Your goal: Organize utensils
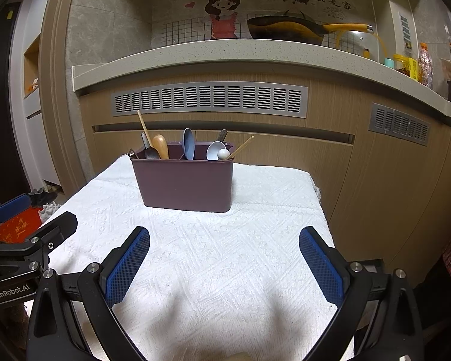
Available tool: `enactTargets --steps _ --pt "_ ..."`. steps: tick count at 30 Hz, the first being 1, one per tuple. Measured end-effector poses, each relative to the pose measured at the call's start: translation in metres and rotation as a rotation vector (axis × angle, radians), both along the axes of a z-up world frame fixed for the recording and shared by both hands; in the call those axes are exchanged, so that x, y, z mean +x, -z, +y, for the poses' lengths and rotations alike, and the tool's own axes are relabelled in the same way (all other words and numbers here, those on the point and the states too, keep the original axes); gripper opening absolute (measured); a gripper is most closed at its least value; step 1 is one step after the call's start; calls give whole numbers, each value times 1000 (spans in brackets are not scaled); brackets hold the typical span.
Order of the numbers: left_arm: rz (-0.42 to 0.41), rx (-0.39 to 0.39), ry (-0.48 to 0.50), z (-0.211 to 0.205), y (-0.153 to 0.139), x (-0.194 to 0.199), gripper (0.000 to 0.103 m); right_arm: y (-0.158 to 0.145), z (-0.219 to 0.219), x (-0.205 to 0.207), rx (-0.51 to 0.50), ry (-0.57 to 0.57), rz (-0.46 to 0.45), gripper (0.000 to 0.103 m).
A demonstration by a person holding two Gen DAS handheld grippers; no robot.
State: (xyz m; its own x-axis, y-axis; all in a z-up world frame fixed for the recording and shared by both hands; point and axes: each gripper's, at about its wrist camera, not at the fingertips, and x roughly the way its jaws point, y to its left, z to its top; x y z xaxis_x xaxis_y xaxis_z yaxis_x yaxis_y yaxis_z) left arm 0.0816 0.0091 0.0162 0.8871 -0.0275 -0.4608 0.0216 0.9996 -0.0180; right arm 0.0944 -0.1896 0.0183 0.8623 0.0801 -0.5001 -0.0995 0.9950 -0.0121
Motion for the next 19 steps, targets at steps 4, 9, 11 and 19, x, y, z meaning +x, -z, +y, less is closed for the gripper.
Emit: enactTargets --steps 4,9,11,19 --pt "0 1 -1 1 0 0 103 0 0 0 0 -1 -1 99" --pt "1 1 -1 1 -1 0 103 -1 0 -1 0 -6 -4 99" --pt "1 1 -1 2 -1 0 103 -1 0 -1 -1 -5 -5 99" --pt "12 7 -2 5 0 1 103 -1 0 -1 1 -6 -5 100"
